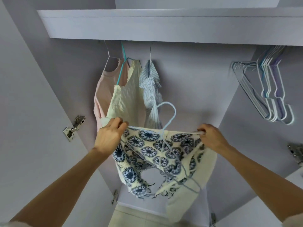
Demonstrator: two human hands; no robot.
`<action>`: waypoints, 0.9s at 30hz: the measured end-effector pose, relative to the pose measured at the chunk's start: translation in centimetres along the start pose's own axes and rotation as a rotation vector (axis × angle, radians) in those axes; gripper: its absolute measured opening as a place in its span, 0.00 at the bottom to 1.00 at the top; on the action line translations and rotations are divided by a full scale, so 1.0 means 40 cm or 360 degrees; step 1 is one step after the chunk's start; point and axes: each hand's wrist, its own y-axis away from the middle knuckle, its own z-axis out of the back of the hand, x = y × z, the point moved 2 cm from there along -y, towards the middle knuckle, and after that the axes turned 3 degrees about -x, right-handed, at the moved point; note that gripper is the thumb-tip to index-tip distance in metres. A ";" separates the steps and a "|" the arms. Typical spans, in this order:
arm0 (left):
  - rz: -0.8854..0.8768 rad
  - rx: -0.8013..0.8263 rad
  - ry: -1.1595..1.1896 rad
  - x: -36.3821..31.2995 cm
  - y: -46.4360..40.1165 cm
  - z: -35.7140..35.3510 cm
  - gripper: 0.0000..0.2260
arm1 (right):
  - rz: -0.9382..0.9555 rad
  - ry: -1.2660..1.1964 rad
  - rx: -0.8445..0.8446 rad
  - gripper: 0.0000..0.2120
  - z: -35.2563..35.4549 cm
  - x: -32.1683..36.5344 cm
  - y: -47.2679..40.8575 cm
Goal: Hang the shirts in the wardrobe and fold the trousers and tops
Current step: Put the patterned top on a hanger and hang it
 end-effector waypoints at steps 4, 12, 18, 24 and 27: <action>0.0145 -0.0024 -0.0040 0.013 0.002 -0.008 0.16 | -0.0104 0.0091 -0.0115 0.13 0.047 -0.050 0.002; 0.0226 -0.0022 -0.0055 -0.010 -0.023 -0.003 0.12 | -0.0064 0.0172 -0.0241 0.11 0.076 -0.030 0.012; 0.0060 -0.0058 0.0001 -0.066 -0.035 -0.006 0.12 | -0.0243 -0.0329 -0.0481 0.05 0.114 0.030 -0.008; 0.0298 -0.0153 0.0140 -0.069 -0.055 -0.009 0.07 | -0.0035 -0.0524 0.0180 0.09 0.015 0.086 0.084; 0.0356 -0.0184 0.0169 -0.064 -0.062 -0.007 0.10 | 0.0112 -0.0243 0.0581 0.14 -0.021 0.055 0.107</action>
